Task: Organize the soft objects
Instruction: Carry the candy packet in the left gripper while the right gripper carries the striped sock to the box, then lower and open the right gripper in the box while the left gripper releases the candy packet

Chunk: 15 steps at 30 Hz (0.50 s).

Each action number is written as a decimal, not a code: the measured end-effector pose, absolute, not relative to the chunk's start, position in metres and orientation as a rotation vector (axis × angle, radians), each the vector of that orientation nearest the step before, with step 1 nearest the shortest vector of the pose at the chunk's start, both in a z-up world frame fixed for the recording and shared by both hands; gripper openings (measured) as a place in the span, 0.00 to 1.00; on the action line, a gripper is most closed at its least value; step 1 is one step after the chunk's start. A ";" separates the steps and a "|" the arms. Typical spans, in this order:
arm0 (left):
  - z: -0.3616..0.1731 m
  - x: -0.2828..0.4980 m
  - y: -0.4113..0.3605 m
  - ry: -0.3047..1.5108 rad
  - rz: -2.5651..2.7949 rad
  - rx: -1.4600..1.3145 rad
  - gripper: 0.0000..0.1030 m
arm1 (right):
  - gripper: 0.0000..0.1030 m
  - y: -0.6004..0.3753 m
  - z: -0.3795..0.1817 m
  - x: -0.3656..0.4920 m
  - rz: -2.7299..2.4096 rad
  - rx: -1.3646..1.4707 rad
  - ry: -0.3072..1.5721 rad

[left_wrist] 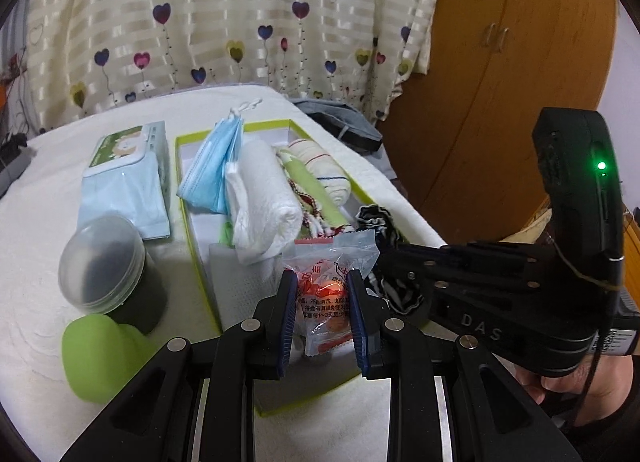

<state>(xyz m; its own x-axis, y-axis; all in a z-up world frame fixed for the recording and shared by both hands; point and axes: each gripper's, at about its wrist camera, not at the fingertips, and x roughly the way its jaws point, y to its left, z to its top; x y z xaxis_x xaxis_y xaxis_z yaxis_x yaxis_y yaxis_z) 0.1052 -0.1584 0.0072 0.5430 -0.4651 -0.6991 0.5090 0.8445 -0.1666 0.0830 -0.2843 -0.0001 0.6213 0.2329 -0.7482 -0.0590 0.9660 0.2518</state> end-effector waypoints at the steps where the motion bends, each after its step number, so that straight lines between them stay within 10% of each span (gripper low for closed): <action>1: 0.007 0.107 -0.160 0.811 -0.576 0.061 0.23 | 0.07 -0.285 -0.001 0.085 0.171 0.214 0.887; 15: 0.005 0.108 -0.165 0.829 -0.579 0.056 0.25 | 0.25 -0.280 0.004 0.075 0.197 0.159 0.876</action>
<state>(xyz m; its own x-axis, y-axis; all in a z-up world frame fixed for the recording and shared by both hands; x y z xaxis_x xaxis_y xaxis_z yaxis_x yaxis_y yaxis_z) 0.1076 -0.1651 0.0049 0.5306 -0.4639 -0.7094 0.5063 0.8447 -0.1737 0.0754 -0.2799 0.0039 0.6241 0.2359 -0.7448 -0.1059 0.9701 0.2185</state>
